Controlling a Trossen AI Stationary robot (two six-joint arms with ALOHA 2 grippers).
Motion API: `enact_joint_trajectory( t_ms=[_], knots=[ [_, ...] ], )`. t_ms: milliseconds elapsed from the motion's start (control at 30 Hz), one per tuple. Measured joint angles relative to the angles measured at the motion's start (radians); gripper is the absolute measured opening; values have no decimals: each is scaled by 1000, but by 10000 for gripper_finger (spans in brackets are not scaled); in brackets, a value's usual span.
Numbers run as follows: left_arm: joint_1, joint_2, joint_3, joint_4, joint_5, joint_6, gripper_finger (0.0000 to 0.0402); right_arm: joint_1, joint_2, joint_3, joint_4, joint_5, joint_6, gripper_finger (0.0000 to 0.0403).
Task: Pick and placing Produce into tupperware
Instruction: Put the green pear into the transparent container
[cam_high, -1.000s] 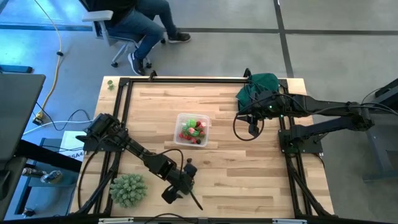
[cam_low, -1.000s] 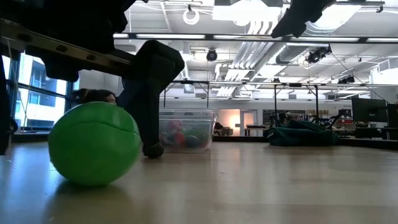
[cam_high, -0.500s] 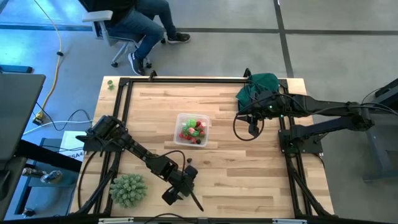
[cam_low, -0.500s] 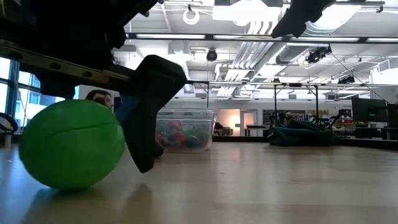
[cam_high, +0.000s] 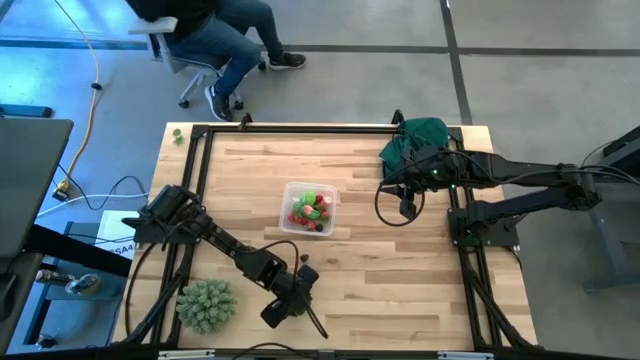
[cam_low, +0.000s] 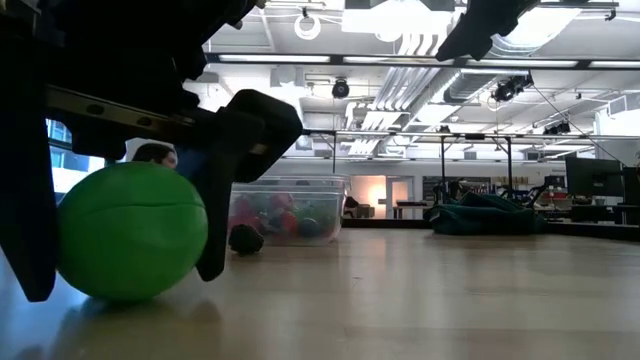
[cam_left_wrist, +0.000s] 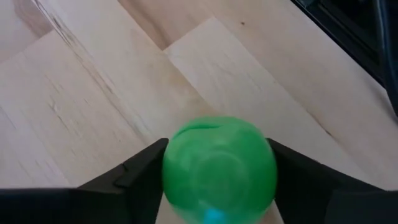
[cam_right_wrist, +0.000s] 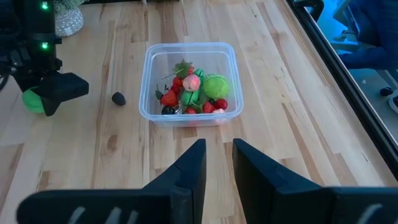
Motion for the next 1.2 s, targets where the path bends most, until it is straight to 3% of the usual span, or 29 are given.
enact_joint_trajectory(
  t_ms=[200,467,767,1033,1200],
  knots=[
    [0,0,0,1,1,1,220,0,0,0,0,0,0,68],
    [0,0,0,11,6,0,257,0,0,0,0,0,0,68],
    [0,0,0,12,8,-1,208,0,0,0,0,0,0,68],
    [0,0,0,13,12,-4,238,0,0,0,0,0,0,68],
    [0,0,0,12,13,-5,222,0,0,0,0,0,0,68]
  ],
)
